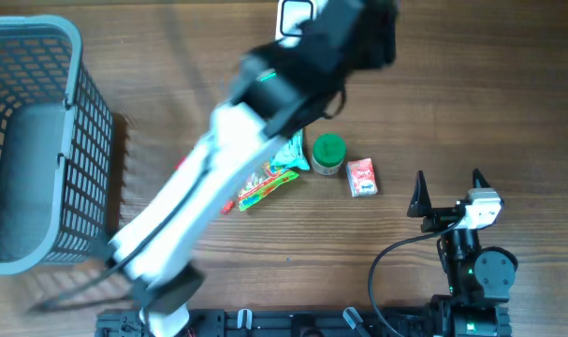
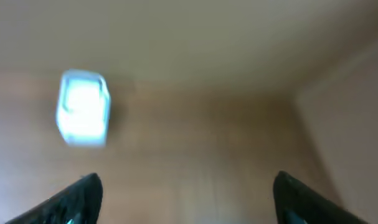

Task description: Scan the item barcode

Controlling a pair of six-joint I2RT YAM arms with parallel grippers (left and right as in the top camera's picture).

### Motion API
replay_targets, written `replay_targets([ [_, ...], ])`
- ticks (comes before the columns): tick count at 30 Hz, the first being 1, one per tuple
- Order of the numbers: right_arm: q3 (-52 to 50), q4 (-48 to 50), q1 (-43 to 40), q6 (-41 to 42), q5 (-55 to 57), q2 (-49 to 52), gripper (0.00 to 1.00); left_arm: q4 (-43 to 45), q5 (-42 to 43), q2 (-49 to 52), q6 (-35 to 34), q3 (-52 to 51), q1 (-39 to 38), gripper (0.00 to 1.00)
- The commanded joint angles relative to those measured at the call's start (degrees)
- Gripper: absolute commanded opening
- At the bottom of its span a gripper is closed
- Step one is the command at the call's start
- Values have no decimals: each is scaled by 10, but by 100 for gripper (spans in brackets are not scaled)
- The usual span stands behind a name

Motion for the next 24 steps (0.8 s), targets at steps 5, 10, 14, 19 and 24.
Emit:
replay_targets([
  [5, -1, 3, 2, -7, 8, -1, 100, 148, -255, -191, 263, 15, -4, 88],
  [10, -1, 3, 2, -7, 8, -1, 100, 123, -257, -249, 306, 15, -4, 87],
  [14, -1, 3, 2, -7, 8, -1, 100, 116, -257, -276, 303, 12, -4, 88],
  [19, -1, 3, 2, -7, 8, -1, 100, 120, -257, -322, 303, -42, -3, 88],
  [24, -1, 3, 2, -7, 8, -1, 100, 199, -257, -407, 304, -214, 57, 94],
])
